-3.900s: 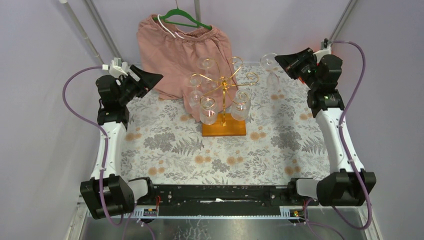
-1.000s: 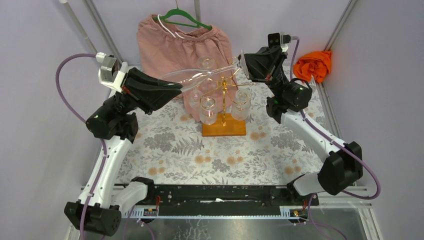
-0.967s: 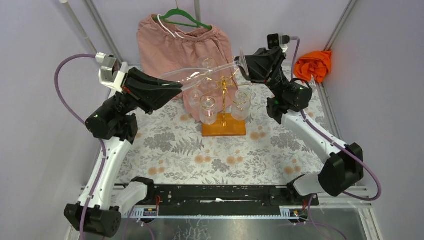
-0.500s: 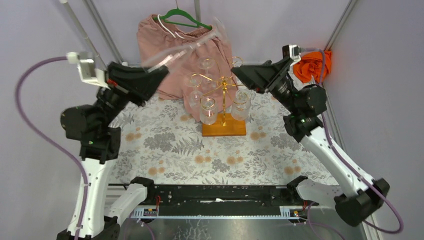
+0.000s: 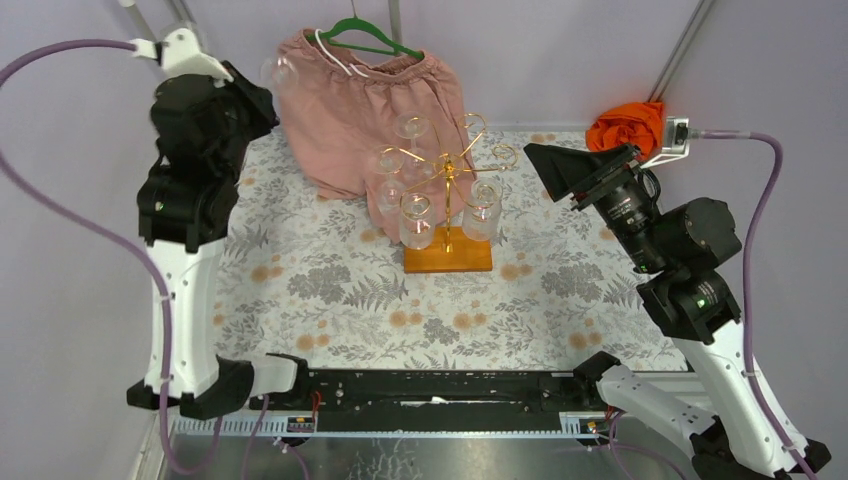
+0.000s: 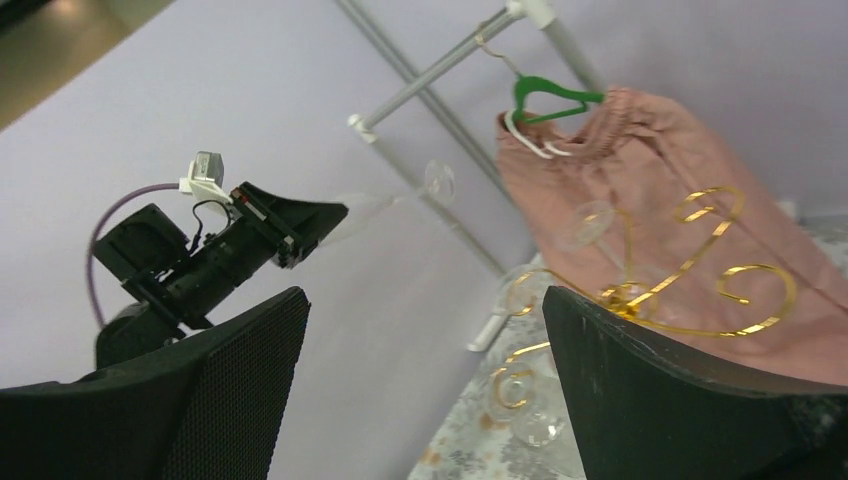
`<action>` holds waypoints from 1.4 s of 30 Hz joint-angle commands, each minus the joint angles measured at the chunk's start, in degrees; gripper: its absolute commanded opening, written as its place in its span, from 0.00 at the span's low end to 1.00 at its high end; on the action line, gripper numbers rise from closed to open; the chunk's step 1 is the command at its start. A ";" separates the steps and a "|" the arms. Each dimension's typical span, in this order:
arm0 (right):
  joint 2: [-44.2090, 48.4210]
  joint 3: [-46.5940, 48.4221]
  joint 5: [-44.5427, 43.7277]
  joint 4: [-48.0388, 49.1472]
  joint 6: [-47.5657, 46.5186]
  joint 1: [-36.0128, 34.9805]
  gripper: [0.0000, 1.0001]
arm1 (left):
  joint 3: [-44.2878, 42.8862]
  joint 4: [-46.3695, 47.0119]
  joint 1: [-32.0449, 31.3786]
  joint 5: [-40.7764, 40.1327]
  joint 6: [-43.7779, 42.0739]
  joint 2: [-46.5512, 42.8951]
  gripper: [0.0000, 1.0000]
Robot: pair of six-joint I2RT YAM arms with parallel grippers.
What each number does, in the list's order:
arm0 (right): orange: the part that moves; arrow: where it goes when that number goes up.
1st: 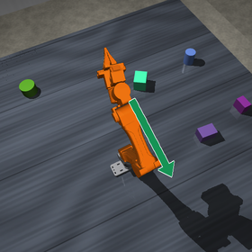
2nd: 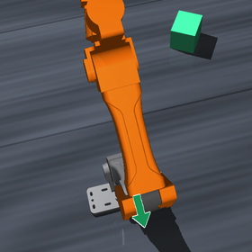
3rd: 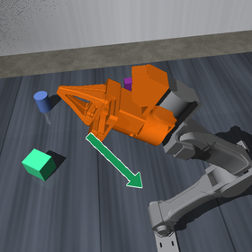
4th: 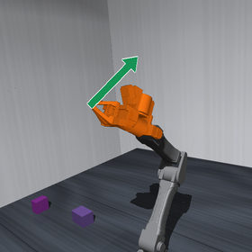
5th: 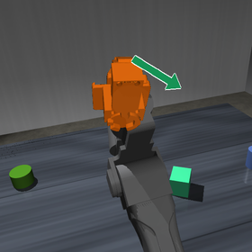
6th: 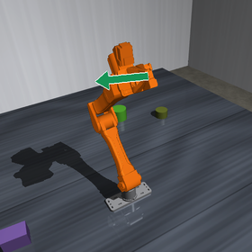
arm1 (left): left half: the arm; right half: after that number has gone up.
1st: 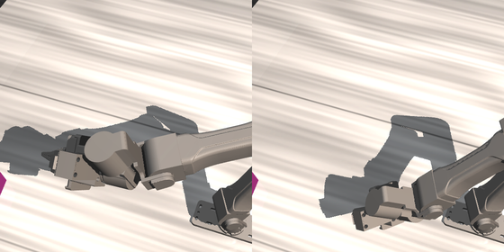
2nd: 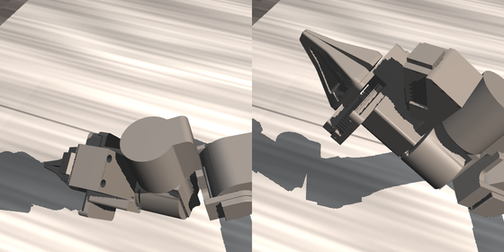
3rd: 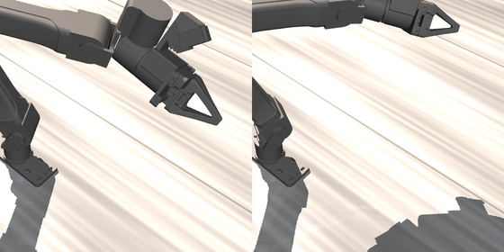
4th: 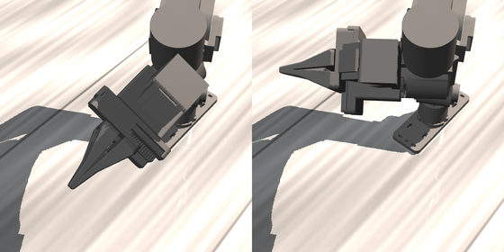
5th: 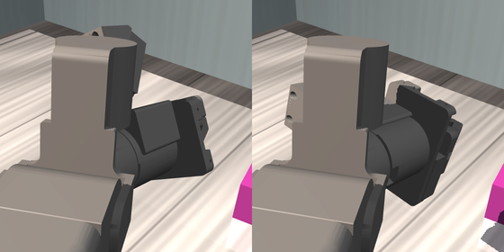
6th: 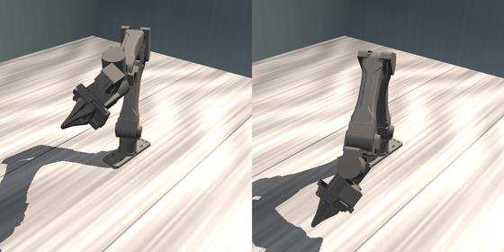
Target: Take the wine glass off the wine glass rack
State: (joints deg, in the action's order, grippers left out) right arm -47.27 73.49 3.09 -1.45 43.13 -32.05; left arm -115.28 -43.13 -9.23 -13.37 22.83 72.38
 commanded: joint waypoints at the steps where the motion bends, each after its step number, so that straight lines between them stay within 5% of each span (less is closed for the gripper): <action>1: -1.41 2.72 -6.62 -7.34 -5.67 -0.28 0.97 | -3.16 -16.70 0.34 -5.80 -2.13 4.64 0.00; 8: -4.49 4.37 -6.56 -9.49 -5.73 -0.25 0.97 | 4.34 -17.94 1.49 8.33 -0.60 9.01 0.00; 16: -6.72 4.42 -5.71 -9.52 -5.16 -0.23 0.97 | 7.87 -19.16 5.02 15.74 -2.31 16.63 0.00; 42: -11.69 3.76 -5.45 -10.85 -3.30 -0.22 0.97 | 18.12 -17.22 7.26 11.82 -5.06 28.28 0.00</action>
State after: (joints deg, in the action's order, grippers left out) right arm -58.57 77.03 -3.38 -14.48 39.48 -32.05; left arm -98.76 -61.69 -2.39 -2.09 19.27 100.07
